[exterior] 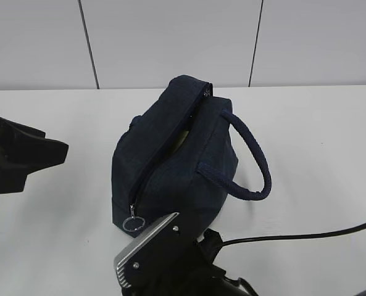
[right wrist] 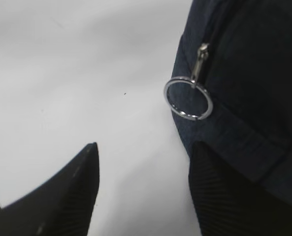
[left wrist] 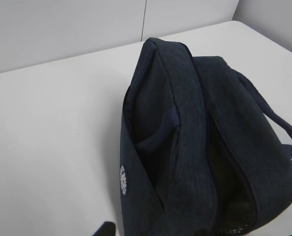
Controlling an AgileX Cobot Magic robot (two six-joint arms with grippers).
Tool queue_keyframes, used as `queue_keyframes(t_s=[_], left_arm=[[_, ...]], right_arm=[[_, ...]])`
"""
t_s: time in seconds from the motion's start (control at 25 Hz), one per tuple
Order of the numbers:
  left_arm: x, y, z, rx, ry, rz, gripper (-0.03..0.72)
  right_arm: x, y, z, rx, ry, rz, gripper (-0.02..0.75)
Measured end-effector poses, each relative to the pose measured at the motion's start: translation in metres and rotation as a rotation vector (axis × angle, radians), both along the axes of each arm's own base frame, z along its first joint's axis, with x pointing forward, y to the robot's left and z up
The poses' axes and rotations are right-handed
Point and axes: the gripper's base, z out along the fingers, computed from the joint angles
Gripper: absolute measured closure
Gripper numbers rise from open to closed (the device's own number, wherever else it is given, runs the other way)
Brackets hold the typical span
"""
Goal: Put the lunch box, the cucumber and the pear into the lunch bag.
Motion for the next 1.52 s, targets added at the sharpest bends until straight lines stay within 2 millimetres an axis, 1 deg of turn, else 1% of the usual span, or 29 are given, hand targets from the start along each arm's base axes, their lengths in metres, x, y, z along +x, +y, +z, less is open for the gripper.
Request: queue_keyframes(t_s=[0.08,0.24,0.36,0.64,0.8,0.96,1.04,1.16,1.28,1.4,1.52], left_arm=[[0.000,0.000,0.000,0.000,0.002,-0.001,0.393],[-0.001,0.000,-0.001,0.002,0.011,-0.008,0.393],[-0.002,-0.001,-0.001,0.003,0.017,-0.013,0.393],[-0.002,-0.001,-0.001,0.004,0.022,-0.016,0.398],[-0.002,-0.001,-0.002,0.005,0.024,-0.017,0.398],[-0.002,-0.001,-0.002,0.005,0.024,-0.017,0.398],[-0.002,-0.001,-0.002,0.005,0.024,-0.017,0.398],[-0.002,-0.001,-0.002,0.005,0.024,-0.017,0.399],[-0.002,-0.001,-0.002,0.005,0.024,-0.017,0.400],[-0.002,-0.001,-0.002,0.005,0.024,-0.017,0.400],[-0.002,-0.001,-0.002,0.005,0.024,-0.017,0.400]], right_arm=[[0.006,0.004,-0.005,0.017,0.004,-0.060,0.293],[0.013,0.009,-0.003,0.058,-0.001,-0.130,0.293],[0.016,0.014,-0.001,0.078,-0.011,-0.141,0.293],[0.021,0.025,-0.006,0.082,-0.023,-0.124,0.293],[0.023,0.022,-0.007,0.082,-0.008,-0.184,0.293],[0.025,0.015,-0.009,0.036,-0.007,-0.251,0.298],[0.025,0.015,-0.010,0.020,-0.010,-0.253,0.323],[0.025,0.014,-0.011,0.007,-0.008,-0.254,0.408],[0.025,0.014,-0.010,0.006,-0.009,-0.253,0.476],[0.025,0.016,-0.008,0.003,-0.023,-0.222,0.499],[0.024,0.019,-0.007,-0.003,-0.041,-0.177,0.503]])
